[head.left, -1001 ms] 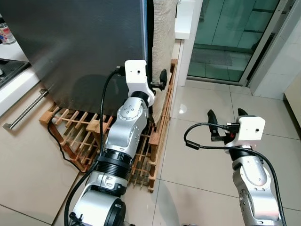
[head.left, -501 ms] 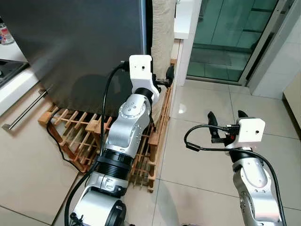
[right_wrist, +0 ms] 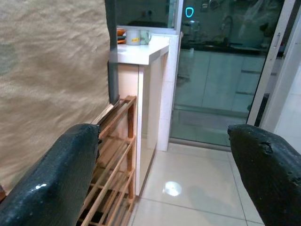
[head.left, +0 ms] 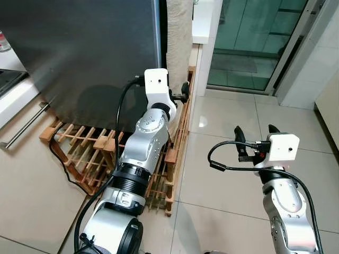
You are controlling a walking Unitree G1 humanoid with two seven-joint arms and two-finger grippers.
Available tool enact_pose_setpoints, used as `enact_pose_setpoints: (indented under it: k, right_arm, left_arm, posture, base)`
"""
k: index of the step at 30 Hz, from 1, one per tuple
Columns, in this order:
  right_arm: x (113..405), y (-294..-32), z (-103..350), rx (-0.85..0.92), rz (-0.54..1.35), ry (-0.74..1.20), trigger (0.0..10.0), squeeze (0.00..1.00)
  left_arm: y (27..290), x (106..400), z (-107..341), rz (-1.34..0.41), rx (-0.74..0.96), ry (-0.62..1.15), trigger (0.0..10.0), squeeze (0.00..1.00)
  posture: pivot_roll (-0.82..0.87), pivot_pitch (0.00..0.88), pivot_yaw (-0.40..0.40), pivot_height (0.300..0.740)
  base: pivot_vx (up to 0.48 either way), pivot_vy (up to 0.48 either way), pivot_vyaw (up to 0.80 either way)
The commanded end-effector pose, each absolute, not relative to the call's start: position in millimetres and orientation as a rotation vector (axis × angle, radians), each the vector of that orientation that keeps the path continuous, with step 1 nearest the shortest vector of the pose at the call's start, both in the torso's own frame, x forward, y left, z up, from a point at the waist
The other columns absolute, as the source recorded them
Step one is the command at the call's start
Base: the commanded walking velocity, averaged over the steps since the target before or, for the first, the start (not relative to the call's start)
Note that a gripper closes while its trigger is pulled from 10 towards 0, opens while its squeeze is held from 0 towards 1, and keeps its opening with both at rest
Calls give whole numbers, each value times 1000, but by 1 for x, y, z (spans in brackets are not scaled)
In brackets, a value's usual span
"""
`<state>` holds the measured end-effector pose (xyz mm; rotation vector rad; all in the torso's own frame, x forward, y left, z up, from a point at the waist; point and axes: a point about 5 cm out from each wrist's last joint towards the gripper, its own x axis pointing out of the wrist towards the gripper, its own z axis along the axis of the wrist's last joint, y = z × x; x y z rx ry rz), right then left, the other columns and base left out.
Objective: Restocking fridge
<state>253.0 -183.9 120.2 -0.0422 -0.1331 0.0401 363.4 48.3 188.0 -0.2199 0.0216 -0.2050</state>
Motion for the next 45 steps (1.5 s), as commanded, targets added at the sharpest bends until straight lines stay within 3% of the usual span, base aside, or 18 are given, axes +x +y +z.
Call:
enact_pose_setpoints:
  k: [1, 13, 15, 30, 45]
  right_arm:
    - [250, -182, 124, -28, 77, -139, 10000, 0]
    - [251, -180, 124, -32, 97, -129, 10000, 0]
    - [252, -178, 124, -28, 104, -128, 10000, 0]
    - [253, -175, 123, -18, 115, -122, 10000, 0]
    - [253, -175, 123, -18, 115, -122, 10000, 0]
  left_arm:
    - [37, 365, 200, -187, -284, 2, 10000, 0]
    - [19, 364, 211, -294, -316, -28, 10000, 0]
    - [1, 362, 214, -409, -317, -13, 10000, 0]
    - [-50, 347, 226, -702, -348, -24, 10000, 0]
    - [-50, 347, 226, -702, -348, -24, 10000, 0]
  posture:
    - [-152, 0, 48, 740]
    - [-154, 0, 45, 740]
    - [-153, 0, 46, 740]
    - [-162, 0, 62, 740]
    - [-162, 0, 62, 740]
  base:
    - [0, 0, 0]
    - [0, 0, 0]
    - [0, 0, 0]
    - [0, 0, 0]
    - [0, 0, 0]
